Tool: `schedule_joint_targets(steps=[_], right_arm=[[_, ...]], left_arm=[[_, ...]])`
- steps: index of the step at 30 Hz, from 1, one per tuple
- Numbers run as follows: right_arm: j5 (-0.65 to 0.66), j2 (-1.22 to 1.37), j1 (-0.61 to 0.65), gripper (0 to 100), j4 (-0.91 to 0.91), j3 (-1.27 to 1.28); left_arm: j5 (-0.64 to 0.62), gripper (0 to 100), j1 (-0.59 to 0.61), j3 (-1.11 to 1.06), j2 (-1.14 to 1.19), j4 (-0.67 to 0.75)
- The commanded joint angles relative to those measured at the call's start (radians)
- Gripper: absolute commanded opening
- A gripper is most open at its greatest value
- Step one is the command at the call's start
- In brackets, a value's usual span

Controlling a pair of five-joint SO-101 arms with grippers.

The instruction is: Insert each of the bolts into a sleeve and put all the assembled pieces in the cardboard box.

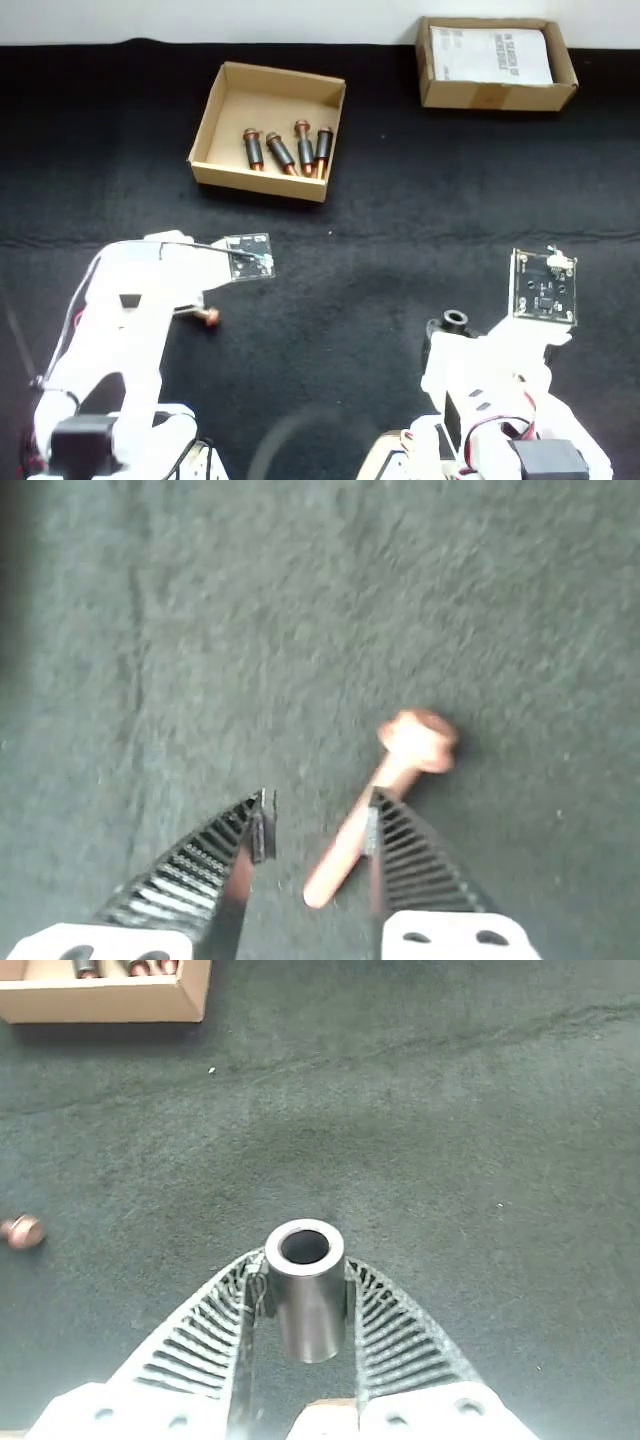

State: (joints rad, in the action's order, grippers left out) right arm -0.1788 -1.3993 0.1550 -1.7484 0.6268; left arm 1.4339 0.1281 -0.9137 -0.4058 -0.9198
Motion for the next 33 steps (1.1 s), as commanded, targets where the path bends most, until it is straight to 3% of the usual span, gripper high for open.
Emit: schedule_joint_targets(steps=[1, 8, 13, 15, 28, 33], right_arm=[[-0.009, -0.007, -0.015, 0.8, 0.013, 0.045], [-0.011, -0.008, -0.016, 0.8, 0.068, 0.127], [-0.006, -0.008, -0.016, 0.8, 0.127, 0.173], [-0.006, -0.007, -0.016, 0.8, 0.134, 0.18], [-0.006, -0.007, -0.016, 0.8, 0.131, 0.179], [-0.006, -0.007, -0.016, 0.8, 0.13, 0.179]], left_arm=[[0.273, 18, 0.022, 0.033, -0.134, -0.052], [0.315, 16, 0.013, 0.174, -0.104, -0.272], [0.316, 14, -0.001, 0.358, -0.091, -0.655], [0.316, 14, -0.028, 0.414, -0.09, -0.744], [0.31, 14, -0.183, 0.335, 0.045, -0.743], [0.308, 14, -0.174, 0.334, 0.133, -0.612]])
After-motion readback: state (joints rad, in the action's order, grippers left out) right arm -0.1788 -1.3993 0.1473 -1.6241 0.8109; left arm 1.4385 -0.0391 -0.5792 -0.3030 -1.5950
